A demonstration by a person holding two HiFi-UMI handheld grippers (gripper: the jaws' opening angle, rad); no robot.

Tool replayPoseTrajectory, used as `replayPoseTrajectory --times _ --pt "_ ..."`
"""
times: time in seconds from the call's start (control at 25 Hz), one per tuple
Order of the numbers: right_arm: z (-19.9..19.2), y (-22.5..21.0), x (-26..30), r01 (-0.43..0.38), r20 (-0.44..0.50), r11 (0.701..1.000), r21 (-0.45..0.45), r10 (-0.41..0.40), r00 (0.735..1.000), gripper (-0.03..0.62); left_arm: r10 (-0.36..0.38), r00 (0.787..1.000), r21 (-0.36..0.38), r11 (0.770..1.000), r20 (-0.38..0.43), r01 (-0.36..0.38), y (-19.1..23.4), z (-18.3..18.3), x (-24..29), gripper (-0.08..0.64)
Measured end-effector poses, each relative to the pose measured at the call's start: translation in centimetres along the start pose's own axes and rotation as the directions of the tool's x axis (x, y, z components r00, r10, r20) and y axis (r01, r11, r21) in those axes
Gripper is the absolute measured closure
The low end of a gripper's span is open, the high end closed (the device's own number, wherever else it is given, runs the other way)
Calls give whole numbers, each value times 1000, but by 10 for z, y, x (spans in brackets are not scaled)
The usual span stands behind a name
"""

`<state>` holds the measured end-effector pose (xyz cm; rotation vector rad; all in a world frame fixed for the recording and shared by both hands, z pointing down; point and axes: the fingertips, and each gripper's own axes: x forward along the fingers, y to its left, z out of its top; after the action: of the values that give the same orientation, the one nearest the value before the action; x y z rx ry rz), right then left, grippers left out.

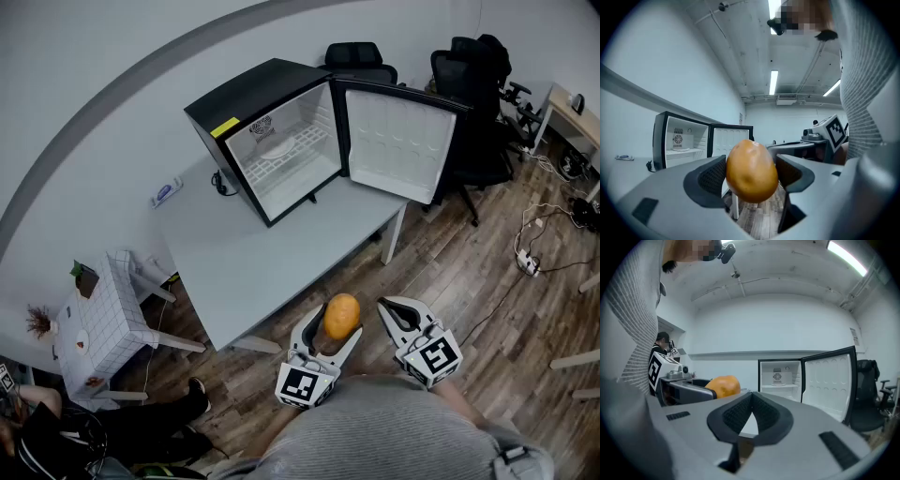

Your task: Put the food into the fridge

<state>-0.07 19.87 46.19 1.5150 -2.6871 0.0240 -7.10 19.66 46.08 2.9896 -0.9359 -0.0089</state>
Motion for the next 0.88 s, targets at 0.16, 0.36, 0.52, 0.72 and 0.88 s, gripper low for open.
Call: replayPoseTrajectory --times 0.16,0.36,0.52,0.72,0.88 --pt "-2 -2 -3 0 -4 1000 5 0 1000 580 -5 1000 -6 1000 -6 5 -5 -2 2 219" --pt "-2 -2 -5 -2 -5 1000 14 2 1000 580 -10 1000 -2 1000 -12 10 -8 -3 3 219" --pt "-4 -3 -4 0 -4 1000 17 0 1000 580 -6 999 17 1000 -32 7 -6 -7 2 219" --pt "5 -4 -5 -16 68 995 102 9 998 579 -1 1000 -12 1000 -9 0 -6 -4 0 219" --pt "1 0 -4 -19 56 995 102 13 998 578 2 999 19 1000 -41 -1 -5 -10 -4 219"
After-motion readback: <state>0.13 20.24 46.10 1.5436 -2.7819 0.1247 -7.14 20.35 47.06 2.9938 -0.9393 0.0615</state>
